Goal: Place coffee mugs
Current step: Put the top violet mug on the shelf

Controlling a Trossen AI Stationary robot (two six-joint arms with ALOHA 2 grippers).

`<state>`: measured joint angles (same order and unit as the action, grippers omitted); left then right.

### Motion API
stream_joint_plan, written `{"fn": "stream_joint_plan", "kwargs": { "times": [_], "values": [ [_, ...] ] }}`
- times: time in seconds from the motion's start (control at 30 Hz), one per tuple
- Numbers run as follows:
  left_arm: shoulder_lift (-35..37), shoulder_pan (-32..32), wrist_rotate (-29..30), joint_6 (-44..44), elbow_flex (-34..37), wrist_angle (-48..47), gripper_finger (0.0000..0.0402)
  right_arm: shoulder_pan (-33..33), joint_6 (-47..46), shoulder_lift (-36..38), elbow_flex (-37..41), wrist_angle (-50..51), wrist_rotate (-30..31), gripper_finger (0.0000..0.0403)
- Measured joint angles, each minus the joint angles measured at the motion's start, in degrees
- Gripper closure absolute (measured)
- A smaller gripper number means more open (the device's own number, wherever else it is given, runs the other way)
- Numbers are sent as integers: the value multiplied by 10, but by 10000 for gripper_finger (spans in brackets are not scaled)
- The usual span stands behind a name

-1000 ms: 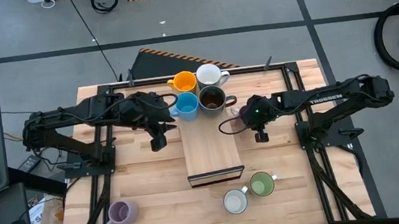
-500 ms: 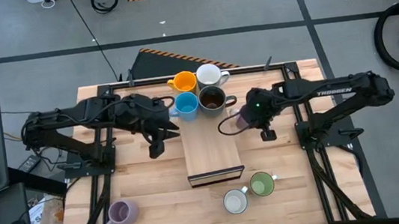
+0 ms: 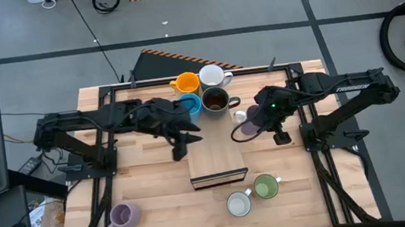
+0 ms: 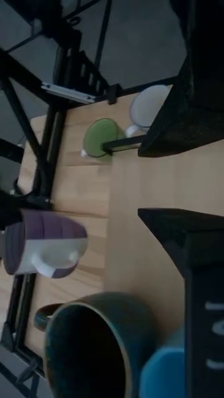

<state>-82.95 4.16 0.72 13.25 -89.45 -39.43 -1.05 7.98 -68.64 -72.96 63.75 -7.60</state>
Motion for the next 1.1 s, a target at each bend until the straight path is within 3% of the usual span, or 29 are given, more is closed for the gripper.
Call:
{"fn": "stream_joint_plan", "kwargs": {
  "times": [0.3, 0.73, 1.1],
  "values": [
    [-59, -1, 12, 22, 1, 81, 212, -68, -31, -51, -70, -36, 2, 372],
    [-65, -2, 27, 26, 1, 64, 207, -82, 41, -187, -170, -9, 8, 370],
    [-55, 0, 5, 26, 0, 8, 207, -82, 76, -238, -194, 19, 66, 351]
  ]
}}
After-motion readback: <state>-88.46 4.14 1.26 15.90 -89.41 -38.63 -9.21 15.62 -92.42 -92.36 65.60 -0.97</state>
